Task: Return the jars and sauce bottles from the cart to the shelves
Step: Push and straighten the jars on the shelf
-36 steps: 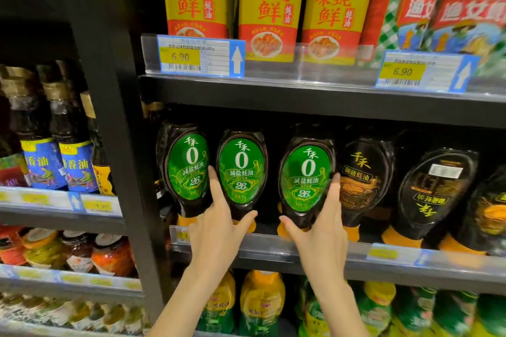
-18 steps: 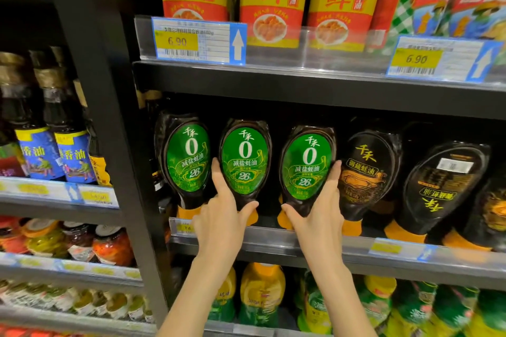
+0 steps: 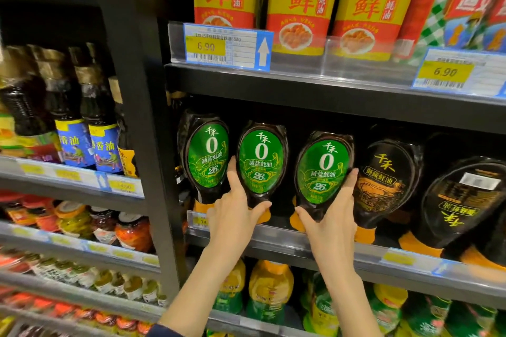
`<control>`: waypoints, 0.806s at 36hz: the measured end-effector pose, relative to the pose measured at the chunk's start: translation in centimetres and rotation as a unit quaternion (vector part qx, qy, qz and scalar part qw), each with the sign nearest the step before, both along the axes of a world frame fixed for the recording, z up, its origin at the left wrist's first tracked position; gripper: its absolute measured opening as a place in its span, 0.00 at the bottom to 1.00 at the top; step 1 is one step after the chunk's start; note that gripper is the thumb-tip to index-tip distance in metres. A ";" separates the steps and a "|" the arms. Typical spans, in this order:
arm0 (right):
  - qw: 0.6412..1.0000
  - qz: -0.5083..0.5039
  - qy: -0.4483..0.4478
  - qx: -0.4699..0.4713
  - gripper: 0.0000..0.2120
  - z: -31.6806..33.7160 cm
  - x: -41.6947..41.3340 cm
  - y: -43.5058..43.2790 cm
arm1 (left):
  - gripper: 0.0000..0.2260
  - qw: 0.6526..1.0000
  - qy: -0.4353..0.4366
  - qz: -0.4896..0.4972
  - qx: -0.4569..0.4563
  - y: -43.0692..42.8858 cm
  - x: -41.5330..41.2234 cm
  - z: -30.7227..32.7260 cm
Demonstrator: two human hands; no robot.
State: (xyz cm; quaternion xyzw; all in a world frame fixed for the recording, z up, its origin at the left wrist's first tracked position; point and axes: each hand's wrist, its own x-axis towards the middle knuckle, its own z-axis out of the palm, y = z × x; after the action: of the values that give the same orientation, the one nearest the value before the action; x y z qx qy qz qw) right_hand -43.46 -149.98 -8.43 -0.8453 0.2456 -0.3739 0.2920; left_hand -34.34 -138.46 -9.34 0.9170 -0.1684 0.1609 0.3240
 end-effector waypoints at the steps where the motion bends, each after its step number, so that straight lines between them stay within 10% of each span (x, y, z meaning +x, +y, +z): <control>1: 1.000 -0.001 0.003 0.004 0.53 0.0 0.0 0.0 | 0.47 1.000 0.001 0.000 -0.002 0.1 -0.1 0.1; 16: 0.992 -0.115 0.049 -0.012 0.46 -1.3 -3.9 7.6 | 0.31 0.962 0.031 -0.266 -0.057 7.7 -4.4 0.3; 29: 0.952 -0.018 0.297 -0.071 0.25 -1.7 -5.4 22.3 | 0.21 0.962 -0.006 -0.248 0.116 29.1 -3.0 0.3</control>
State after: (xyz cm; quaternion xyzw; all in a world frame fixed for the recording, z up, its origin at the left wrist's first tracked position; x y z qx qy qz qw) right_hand -48.83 -127.67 -10.13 -0.9323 0.3089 -0.1274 0.1384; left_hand -37.37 -109.38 -9.01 0.8767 -0.4104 0.0601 0.2438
